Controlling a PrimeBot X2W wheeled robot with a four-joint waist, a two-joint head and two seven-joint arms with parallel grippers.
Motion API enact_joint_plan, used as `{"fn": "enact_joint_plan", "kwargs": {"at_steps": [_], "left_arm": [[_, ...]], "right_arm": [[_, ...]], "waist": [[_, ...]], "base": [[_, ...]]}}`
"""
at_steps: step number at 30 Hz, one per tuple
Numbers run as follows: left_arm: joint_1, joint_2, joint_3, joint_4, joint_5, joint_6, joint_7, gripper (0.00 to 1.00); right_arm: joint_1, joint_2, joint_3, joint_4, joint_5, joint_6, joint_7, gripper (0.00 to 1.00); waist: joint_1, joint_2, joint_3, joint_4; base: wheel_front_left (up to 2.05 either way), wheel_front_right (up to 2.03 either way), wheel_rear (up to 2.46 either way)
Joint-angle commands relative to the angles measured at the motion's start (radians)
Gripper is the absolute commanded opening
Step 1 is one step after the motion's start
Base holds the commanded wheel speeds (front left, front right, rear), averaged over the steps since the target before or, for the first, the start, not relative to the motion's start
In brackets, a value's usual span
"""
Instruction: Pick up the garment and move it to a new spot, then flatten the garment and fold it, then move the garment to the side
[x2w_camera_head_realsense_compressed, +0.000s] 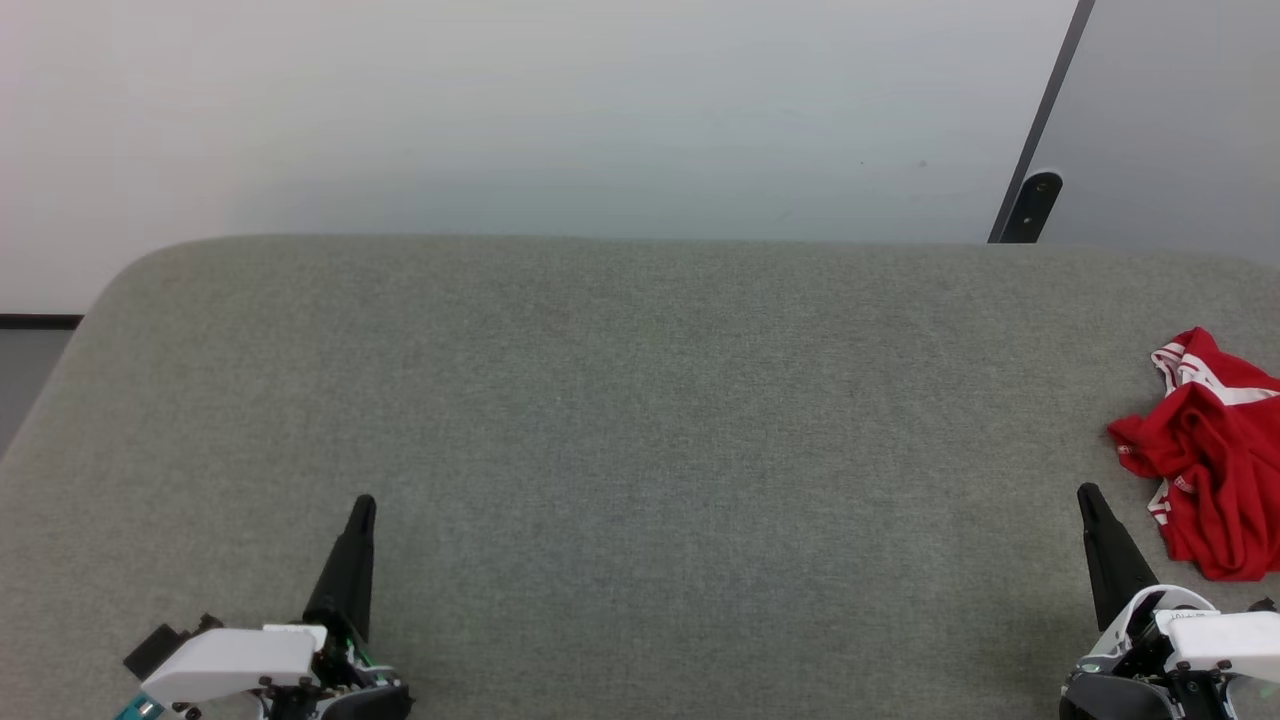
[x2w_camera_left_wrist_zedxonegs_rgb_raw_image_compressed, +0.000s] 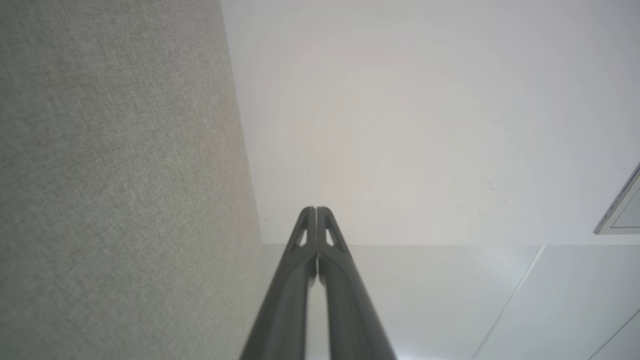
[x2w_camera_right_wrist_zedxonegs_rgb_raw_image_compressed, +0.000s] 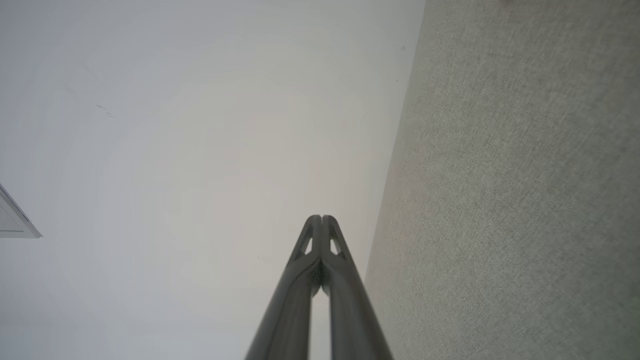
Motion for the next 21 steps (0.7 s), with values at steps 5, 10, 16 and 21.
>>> {"fn": "enact_joint_plan", "kwargs": {"at_steps": [5,10,16,21], "left_arm": [[-0.01,-0.001,0.002,0.001,-0.003,0.001,0.003,0.0],[-0.01,-0.001,0.002,0.001,-0.003,0.001,0.003,0.0],[-0.01,-0.001,0.002,0.001,-0.003,0.001,0.003,0.0],[-0.01,-0.001,0.003,0.001,-0.003,0.001,0.003,0.0]], "right_arm": [[-0.002,0.003,0.0,-0.002,0.004,0.0,0.002,0.0],[-0.002,0.003,0.0,-0.002,0.004,0.0,0.002,0.0],[-0.002,0.003,0.0,-0.002,0.004,0.0,0.002,0.0],[-0.002,0.003,0.0,-0.002,0.004,0.0,0.002,0.0]], "waist": [[-0.0001,0.0,0.0,0.0],[-0.0001,0.0,0.0,0.0],[-0.0001,0.0,0.0,0.0],[-0.0001,0.0,0.0,0.0]], "base": [[0.0,0.0,0.0],[0.0,0.0,0.0],[0.0,0.0,0.0],[0.0,0.0,0.0]]}}
